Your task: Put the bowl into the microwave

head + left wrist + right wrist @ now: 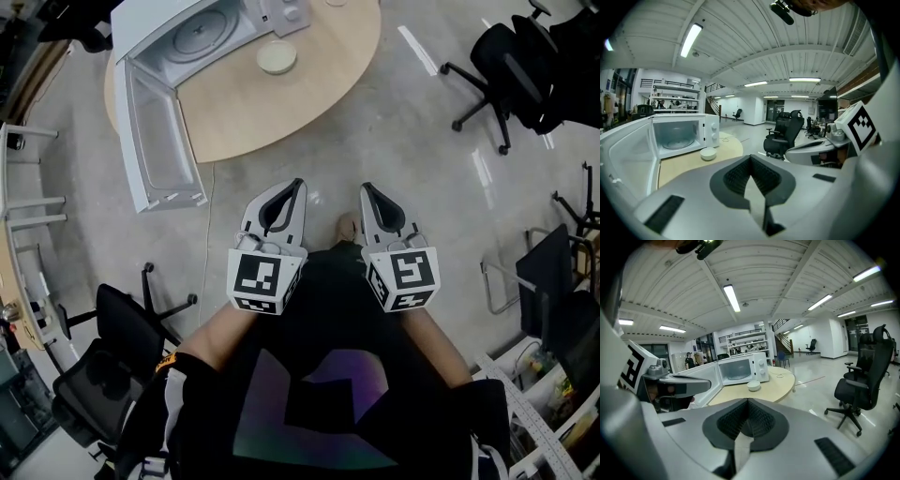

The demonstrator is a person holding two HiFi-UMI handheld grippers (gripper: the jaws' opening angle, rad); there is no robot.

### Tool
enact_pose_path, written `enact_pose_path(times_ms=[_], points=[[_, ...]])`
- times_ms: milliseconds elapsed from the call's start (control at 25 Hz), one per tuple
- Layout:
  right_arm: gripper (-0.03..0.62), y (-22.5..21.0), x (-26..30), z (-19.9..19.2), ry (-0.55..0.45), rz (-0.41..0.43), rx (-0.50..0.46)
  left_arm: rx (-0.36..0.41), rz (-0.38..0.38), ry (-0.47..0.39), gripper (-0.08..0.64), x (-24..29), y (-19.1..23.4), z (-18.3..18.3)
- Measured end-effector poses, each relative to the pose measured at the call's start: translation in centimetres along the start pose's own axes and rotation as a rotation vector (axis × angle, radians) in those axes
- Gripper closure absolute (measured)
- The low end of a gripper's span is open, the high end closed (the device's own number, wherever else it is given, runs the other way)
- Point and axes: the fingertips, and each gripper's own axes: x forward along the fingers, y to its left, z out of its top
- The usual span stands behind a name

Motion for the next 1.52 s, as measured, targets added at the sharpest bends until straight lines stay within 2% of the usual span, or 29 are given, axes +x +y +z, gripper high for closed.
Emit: enact_pose_path(times_ms=[360, 1000, 1320, 1520], points=[[0.577, -2.6, 1.5, 1.9, -0.049, 0.111, -0.013, 0.052, 0.116, 0.03, 0.512, 1.5, -0.7, 1.1], [0.577, -3.9, 3.5, 3.0, -0.022, 0.236, -0.076, -0.015, 0.257, 0.025, 0.512, 2.4, -0.5, 1.1], [0.577, -3.4, 5.3, 4.4, -0.031, 0.247, -0.095, -0.049, 0.318, -0.011, 0.512, 2.0, 2.1, 1.6], [0.577, -3.2, 7.1, 5.5, -0.028, 0.226, -0.106, -0.068, 0.294, -0.025, 0.512, 3.6, 3.8, 2.2]])
